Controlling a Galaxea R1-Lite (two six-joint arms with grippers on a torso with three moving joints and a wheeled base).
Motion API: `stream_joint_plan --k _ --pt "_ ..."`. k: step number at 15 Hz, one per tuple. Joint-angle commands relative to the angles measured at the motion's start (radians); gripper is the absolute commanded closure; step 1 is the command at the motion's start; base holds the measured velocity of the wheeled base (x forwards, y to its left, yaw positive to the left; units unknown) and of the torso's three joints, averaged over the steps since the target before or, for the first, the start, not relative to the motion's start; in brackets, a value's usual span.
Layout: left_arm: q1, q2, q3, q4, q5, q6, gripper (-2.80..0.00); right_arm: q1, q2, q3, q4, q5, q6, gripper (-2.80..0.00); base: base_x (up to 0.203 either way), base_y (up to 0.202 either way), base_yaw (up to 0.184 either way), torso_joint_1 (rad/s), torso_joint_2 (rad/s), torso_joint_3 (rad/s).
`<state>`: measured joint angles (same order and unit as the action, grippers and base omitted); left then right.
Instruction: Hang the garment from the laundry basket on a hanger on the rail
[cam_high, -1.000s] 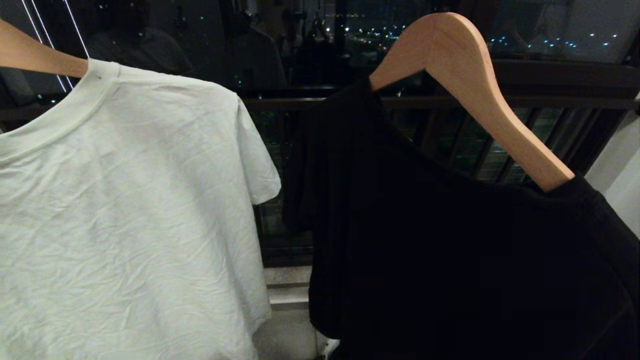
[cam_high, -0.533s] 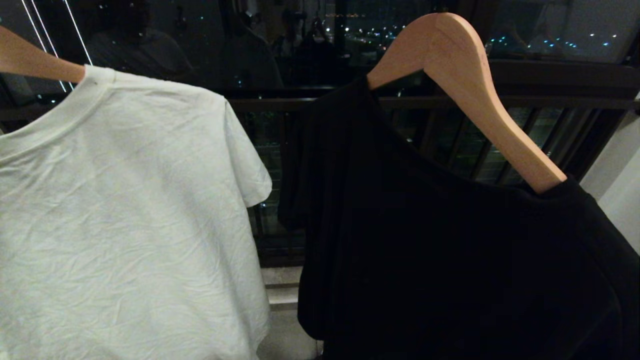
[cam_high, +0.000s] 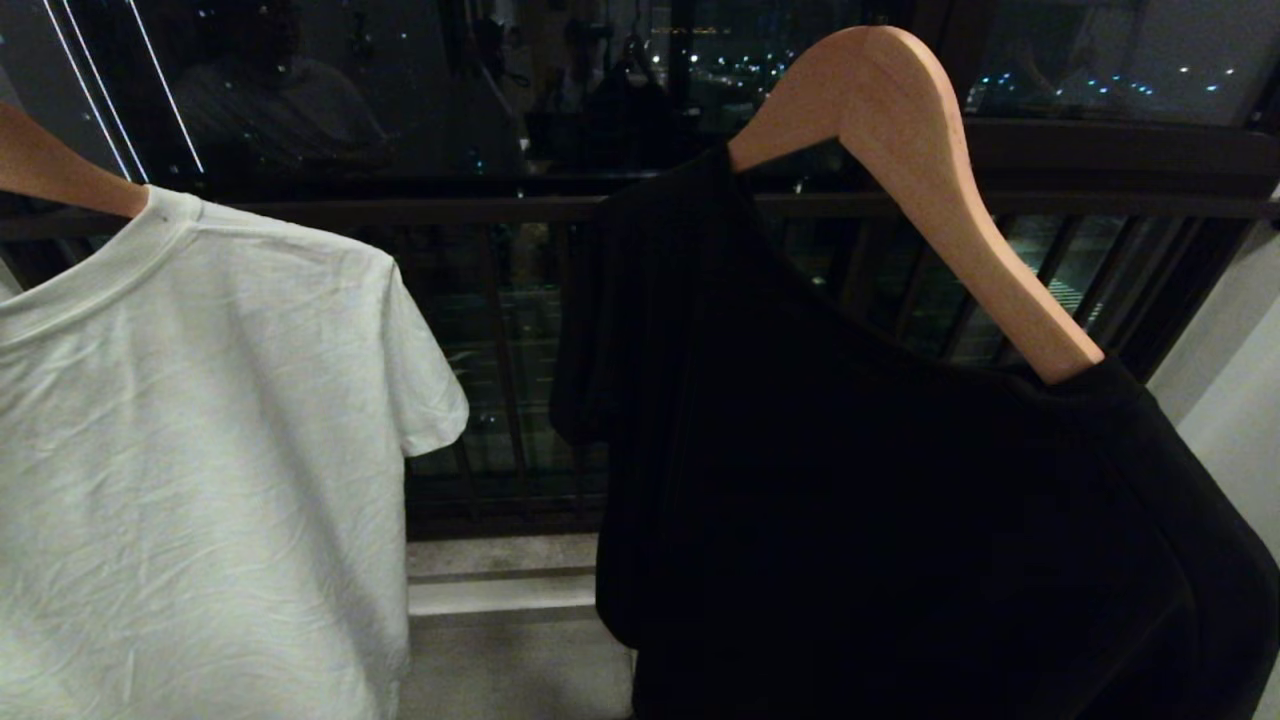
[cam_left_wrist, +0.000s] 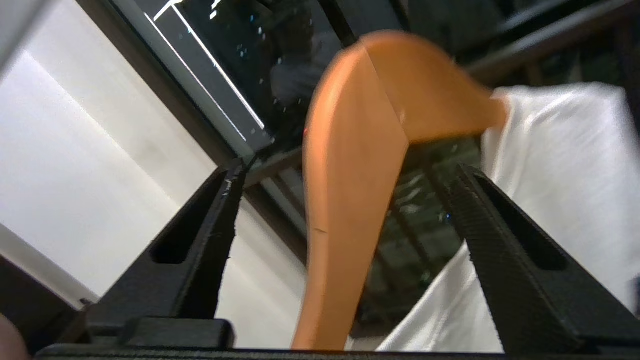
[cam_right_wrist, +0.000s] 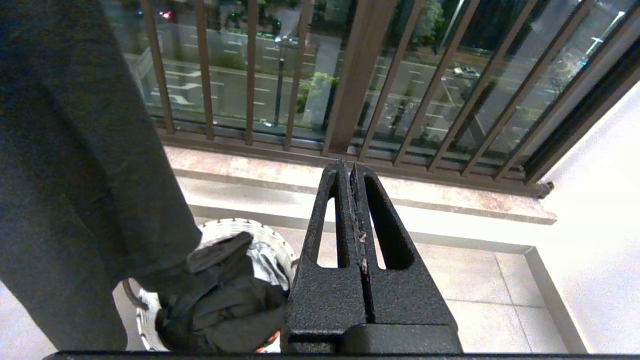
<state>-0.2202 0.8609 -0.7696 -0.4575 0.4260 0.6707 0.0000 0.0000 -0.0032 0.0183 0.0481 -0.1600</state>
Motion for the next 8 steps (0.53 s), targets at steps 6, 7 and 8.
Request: stream_joint_plan --k 6,7,8 --pt "-0.016 -0.137 -0.028 0.063 -0.029 -0.209 0.0 0.0 0.0 0.0 0.0 0.001 -0.001 0.0 0.0 0.0 0.0 0.0 0.0 0.0" --pt "-0.016 -0.174 -0.045 0.135 -0.029 -0.252 0.0 0.0 0.0 0.0 0.0 0.001 -0.001 0.0 0.0 0.0 0.0 0.0 0.0 0.0" --pt "-0.016 -0.219 -0.061 0.212 -0.03 -0.287 0.0 0.0 0.002 0.0 0.0 0.001 -0.001 0.0 0.0 0.0 0.0 0.0 0.0 0.0"
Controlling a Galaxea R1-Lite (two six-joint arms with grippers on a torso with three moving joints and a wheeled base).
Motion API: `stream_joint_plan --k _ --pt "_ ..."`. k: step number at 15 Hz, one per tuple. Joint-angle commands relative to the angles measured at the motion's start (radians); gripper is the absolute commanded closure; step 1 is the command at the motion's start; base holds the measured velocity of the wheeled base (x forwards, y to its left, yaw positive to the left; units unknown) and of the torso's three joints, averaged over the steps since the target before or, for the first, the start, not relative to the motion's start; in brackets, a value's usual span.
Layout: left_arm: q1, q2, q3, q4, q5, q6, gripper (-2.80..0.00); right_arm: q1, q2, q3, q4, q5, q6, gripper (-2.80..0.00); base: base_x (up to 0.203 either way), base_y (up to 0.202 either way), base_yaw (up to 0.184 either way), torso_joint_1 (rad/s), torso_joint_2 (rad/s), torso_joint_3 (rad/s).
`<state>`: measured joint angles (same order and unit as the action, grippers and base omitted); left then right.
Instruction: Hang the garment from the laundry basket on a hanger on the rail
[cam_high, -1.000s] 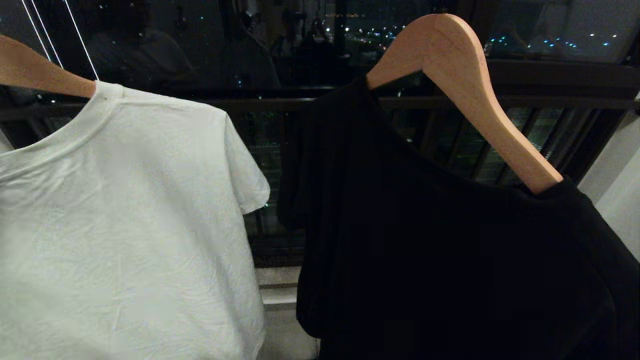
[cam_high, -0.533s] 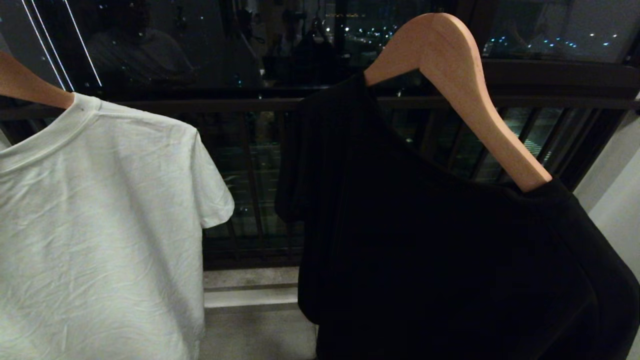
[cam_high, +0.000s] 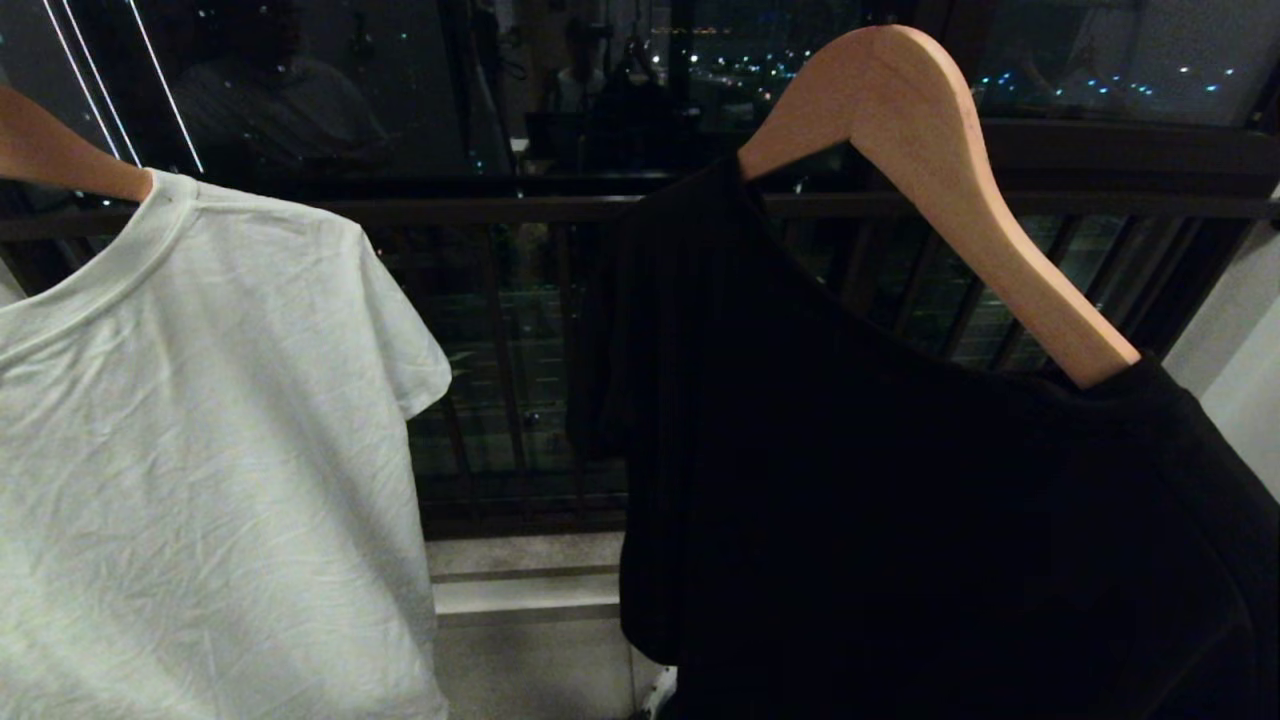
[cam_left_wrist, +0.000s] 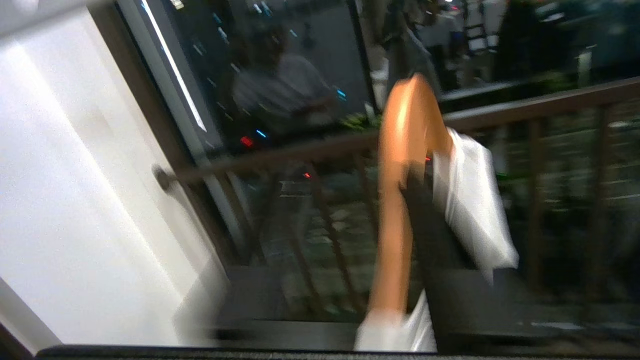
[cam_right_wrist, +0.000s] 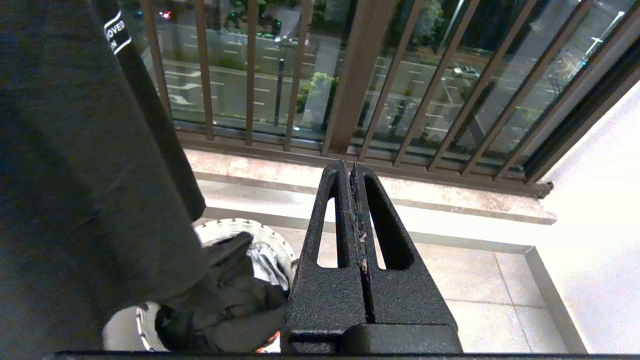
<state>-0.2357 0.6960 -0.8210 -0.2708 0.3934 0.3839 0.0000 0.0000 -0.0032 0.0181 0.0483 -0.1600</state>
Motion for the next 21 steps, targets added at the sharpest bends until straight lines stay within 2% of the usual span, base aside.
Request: stream_joint_plan --k 1,5,7,8,9,10,12,14,15,16,17,18,21 --pt "0.0 -0.1 -0.022 0.099 0.003 -0.029 0.0 0.001 0.0 0.0 0.0 0.001 -0.001 0.0 0.0 0.0 0.0 0.0 0.0 0.0" --pt "0.0 -0.291 -0.017 0.336 0.003 -0.118 0.0 0.0 0.002 0.0 0.0 0.001 -0.001 0.0 0.0 0.0 0.0 0.0 0.0 0.0" --pt "0.0 -0.393 0.041 0.417 0.007 -0.141 0.0 0.0 0.0 0.0 0.0 0.001 0.0 0.0 0.0 0.0 0.0 0.0 0.0 0.0" --pt "0.001 -0.414 0.085 0.429 0.033 -0.171 0.0 0.0 0.002 0.0 -0.001 0.001 -0.001 0.0 0.0 0.0 0.0 0.0 0.0 0.0" --pt "0.002 -0.416 0.103 0.436 0.116 -0.227 0.0 0.0 0.001 0.0 -0.002 0.001 0.0 0.0 0.0 0.0 0.0 0.0 0.0 0.0" --pt "0.01 -0.417 0.11 0.441 0.161 -0.247 0.0 0.0 0.001 0.001 -0.003 -0.001 0.003 0.0 0.0 0.0 0.0 0.0 0.0 0.0" --pt "0.106 -0.417 0.114 0.44 0.17 -0.25 0.0 0.0 0.002 0.0 -0.003 -0.001 0.004 0.0 0.0 0.0 0.0 0.0 0.0 0.0" --pt "0.141 -0.418 0.144 0.439 0.196 -0.251 0.0 0.0 0.001 0.0 -0.001 -0.001 0.004 0.0 0.0 0.0 0.0 0.0 0.0 0.0" --pt "0.193 -0.427 0.15 0.44 0.18 -0.238 0.0 0.0 0.001 0.001 -0.003 -0.001 0.005 0.0 0.0 0.0 0.0 0.0 0.0 0.0" --pt "0.259 -0.442 0.172 0.438 0.109 -0.208 0.0 0.0 0.001 0.0 -0.001 0.001 0.004 0.0 0.0 0.0 0.0 0.0 0.0 0.0" --pt "0.281 -0.453 0.224 0.424 0.063 -0.191 0.0 0.0 0.0 0.0 -0.001 0.001 0.005 0.0 0.0 0.0 0.0 0.0 0.0 0.0" --pt "0.271 -0.482 0.308 0.403 0.025 -0.184 0.0 0.0 0.001 0.0 -0.001 -0.001 0.014 0.0 0.0 0.0 0.0 0.0 0.0 0.0" --pt "0.241 -0.639 0.606 0.379 -0.151 -0.178 0.0 0.0 0.002 0.002 -0.002 -0.001 0.019 0.0 0.0 0.0 0.0 0.0 0.0 0.0"
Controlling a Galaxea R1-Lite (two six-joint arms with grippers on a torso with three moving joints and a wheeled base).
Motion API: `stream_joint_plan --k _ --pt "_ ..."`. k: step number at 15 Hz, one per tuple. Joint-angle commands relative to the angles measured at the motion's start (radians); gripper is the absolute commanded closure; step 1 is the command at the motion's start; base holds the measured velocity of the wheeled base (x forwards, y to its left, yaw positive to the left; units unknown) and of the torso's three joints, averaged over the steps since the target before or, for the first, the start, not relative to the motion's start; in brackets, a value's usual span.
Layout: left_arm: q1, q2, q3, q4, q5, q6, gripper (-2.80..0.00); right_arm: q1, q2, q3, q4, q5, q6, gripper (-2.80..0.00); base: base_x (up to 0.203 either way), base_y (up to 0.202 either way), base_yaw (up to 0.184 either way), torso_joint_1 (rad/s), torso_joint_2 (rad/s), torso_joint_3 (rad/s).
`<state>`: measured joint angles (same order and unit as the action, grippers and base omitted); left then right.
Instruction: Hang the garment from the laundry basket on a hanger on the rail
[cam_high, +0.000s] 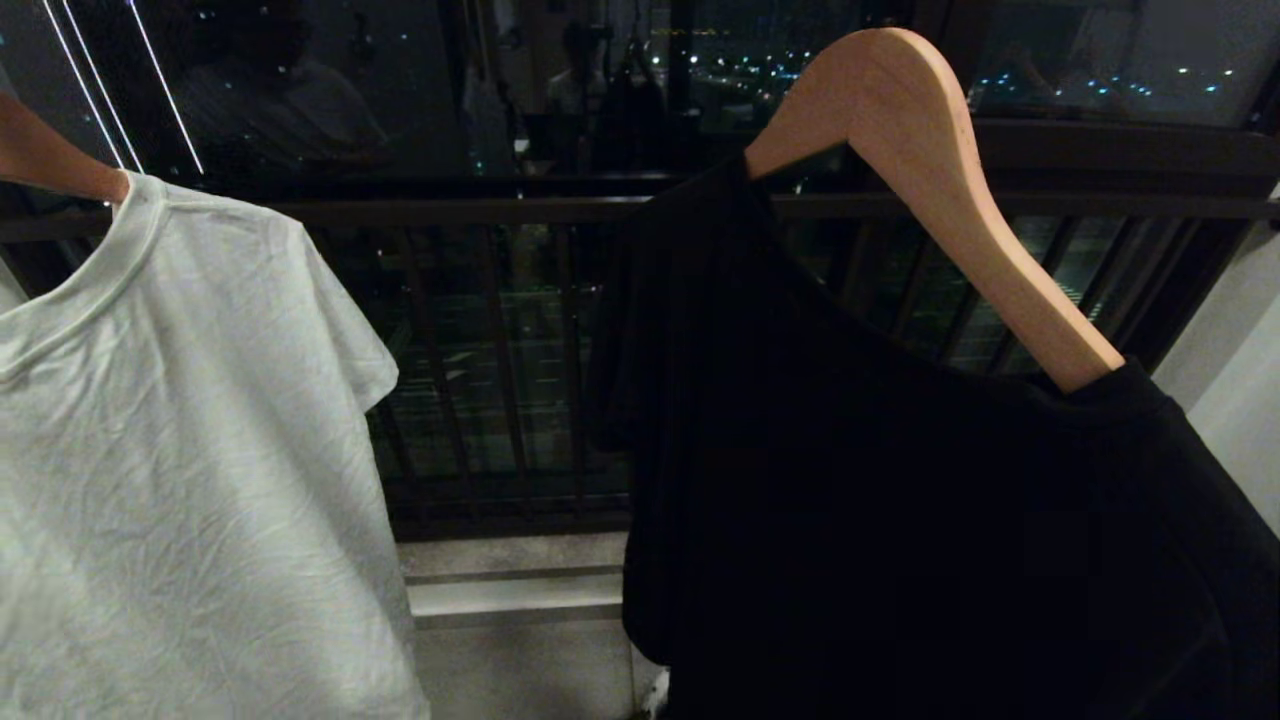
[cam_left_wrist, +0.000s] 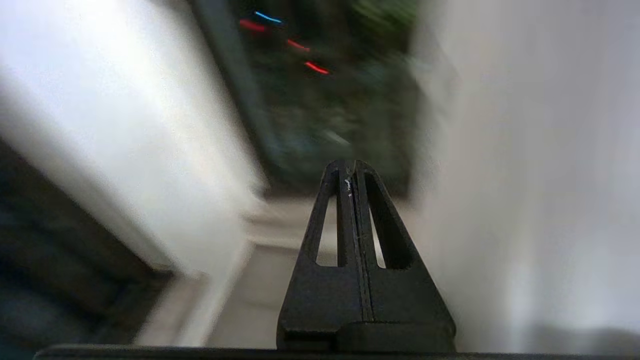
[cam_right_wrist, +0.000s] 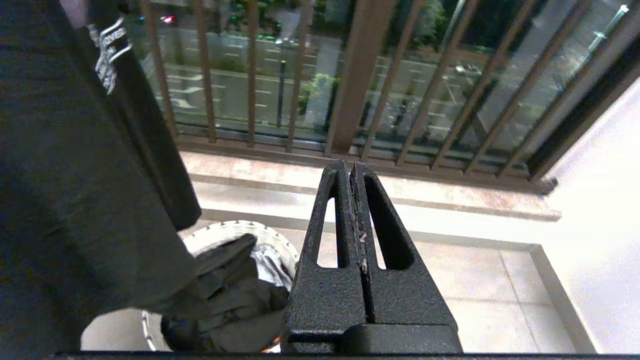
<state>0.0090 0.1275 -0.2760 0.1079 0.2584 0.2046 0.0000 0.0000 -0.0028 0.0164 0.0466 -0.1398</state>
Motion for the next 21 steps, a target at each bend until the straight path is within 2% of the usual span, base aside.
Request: stream_joint_plan --k 1,2,4,5,6,9,12,14,21 --pt "-0.008 -0.1 0.147 -0.01 -0.051 0.001 0.0 0.0 0.0 0.0 0.0 0.001 0.0 0.0 0.0 0.0 0.0 0.0 0.0 0.0" --pt "-0.012 -0.117 0.198 -0.016 -0.097 -0.01 0.0 0.0 0.0 0.0 0.0 0.001 0.0 0.0 0.0 0.0 0.0 0.0 0.0 0.0" --pt "-0.015 -0.127 0.212 -0.02 -0.228 -0.044 0.0 0.0 0.002 0.0 0.0 0.001 0.0 0.0 0.0 0.0 0.0 0.0 0.0 0.0" --pt "-0.015 -0.128 0.236 -0.023 -0.274 -0.049 0.0 0.0 0.002 0.0 0.0 0.001 0.0 0.0 0.0 0.0 0.0 0.0 0.0 0.0" --pt "-0.015 -0.129 0.251 -0.028 -0.29 -0.051 0.0 0.0 0.002 0.0 0.0 0.001 0.0 0.0 0.0 0.0 0.0 0.0 0.0 0.0" --pt "-0.015 -0.129 0.25 -0.03 -0.286 -0.091 0.0 0.0 0.002 0.0 0.002 -0.001 0.0 0.0 0.0 0.0 0.0 0.0 0.0 0.0" --pt "-0.015 -0.129 0.254 -0.036 -0.286 -0.093 0.0 0.0 0.002 0.0 0.002 0.0 0.0 0.0 0.0 0.0 0.0 0.0 0.0 0.0" --pt "-0.015 -0.128 0.267 -0.079 -0.288 -0.097 0.0 0.0 0.002 0.0 0.0 0.0 0.0 0.0 -0.037 0.0 -0.002 0.001 0.0 0.003" --pt "-0.015 -0.128 0.27 -0.089 -0.288 -0.099 0.0 0.001 0.002 0.0 0.0 0.001 0.0 0.0 -0.189 0.0 0.001 -0.001 0.0 0.003"
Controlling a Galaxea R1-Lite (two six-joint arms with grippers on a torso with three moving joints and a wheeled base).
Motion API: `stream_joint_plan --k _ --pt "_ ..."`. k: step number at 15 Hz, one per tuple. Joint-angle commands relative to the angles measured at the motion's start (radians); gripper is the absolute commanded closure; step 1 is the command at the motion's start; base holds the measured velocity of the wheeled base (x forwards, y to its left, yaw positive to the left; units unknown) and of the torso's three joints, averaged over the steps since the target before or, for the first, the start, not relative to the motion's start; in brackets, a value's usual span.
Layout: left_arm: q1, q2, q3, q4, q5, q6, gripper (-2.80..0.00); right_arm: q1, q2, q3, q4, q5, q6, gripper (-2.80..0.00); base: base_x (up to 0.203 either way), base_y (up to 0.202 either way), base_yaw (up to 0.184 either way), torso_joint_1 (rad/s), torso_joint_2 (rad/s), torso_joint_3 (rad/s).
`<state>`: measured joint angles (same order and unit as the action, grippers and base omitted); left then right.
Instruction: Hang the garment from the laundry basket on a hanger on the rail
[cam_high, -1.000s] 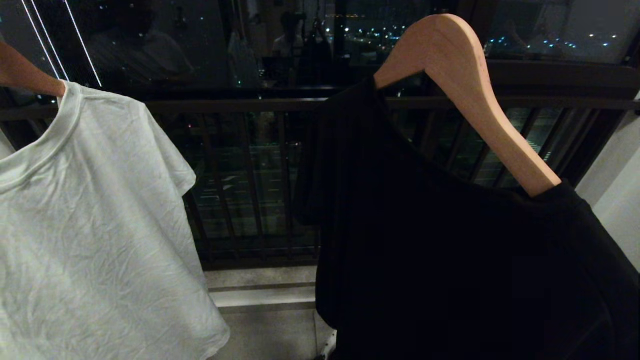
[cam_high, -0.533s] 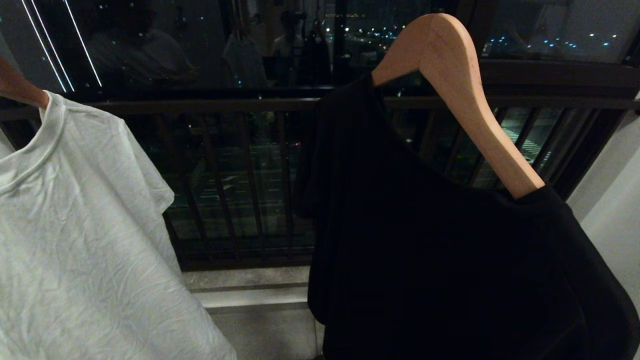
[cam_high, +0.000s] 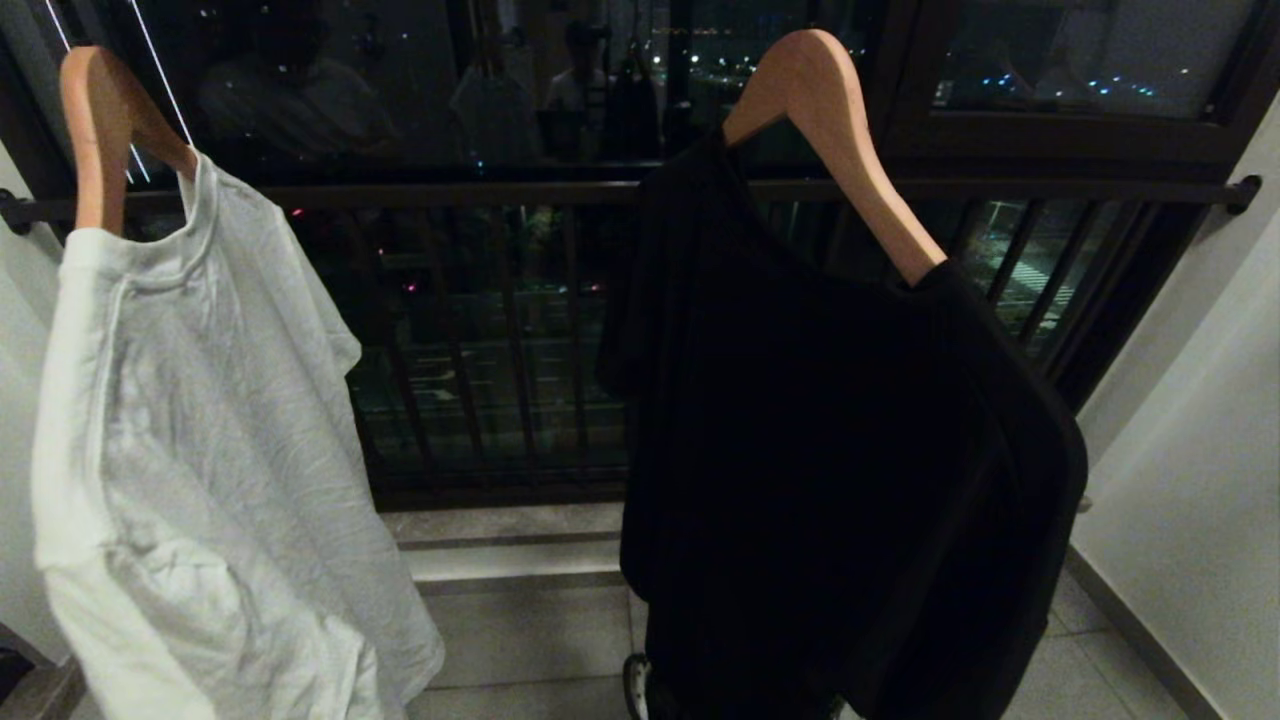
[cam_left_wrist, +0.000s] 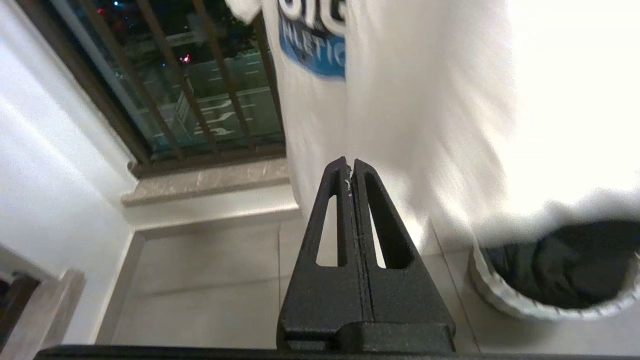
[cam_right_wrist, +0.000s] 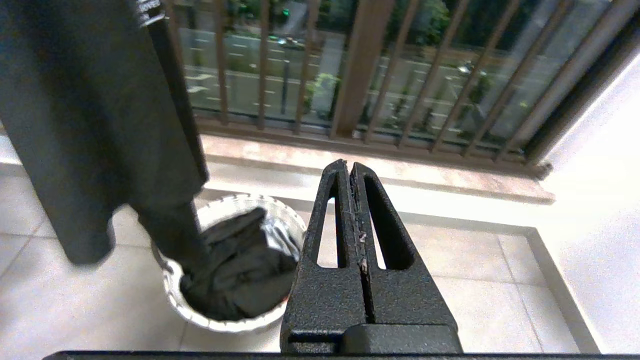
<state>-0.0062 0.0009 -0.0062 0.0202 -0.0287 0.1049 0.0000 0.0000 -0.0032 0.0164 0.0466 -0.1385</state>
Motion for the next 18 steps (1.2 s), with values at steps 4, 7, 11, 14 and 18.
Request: stream_joint_plan --k 4,7,11,14,18 --pt "0.0 -0.002 0.0 -0.002 0.0 0.001 0.0 0.0 0.001 0.002 -0.001 0.0 -0.001 0.0 -0.198 0.0 0.001 0.002 0.0 0.002" --pt "0.0 -0.001 0.0 -0.002 0.0 0.001 0.0 0.0 0.001 0.002 -0.005 -0.001 0.004 0.0 -0.185 0.0 0.002 0.004 0.0 0.005" --pt "0.0 -0.002 0.0 -0.002 0.0 0.001 0.0 0.0 0.0 0.002 -0.006 0.001 -0.015 0.0 -0.031 0.0 0.0 0.002 0.0 0.001" --pt "0.0 -0.002 0.0 -0.002 0.0 -0.004 0.0 0.0 0.0 0.002 -0.006 0.001 -0.019 0.0 0.0 0.0 0.0 0.0 0.0 0.0" --pt "0.0 -0.002 0.0 -0.002 0.0 -0.007 0.0 0.0 0.002 0.002 -0.006 0.001 -0.019 0.0 0.0 0.0 0.0 0.0 0.0 0.0"
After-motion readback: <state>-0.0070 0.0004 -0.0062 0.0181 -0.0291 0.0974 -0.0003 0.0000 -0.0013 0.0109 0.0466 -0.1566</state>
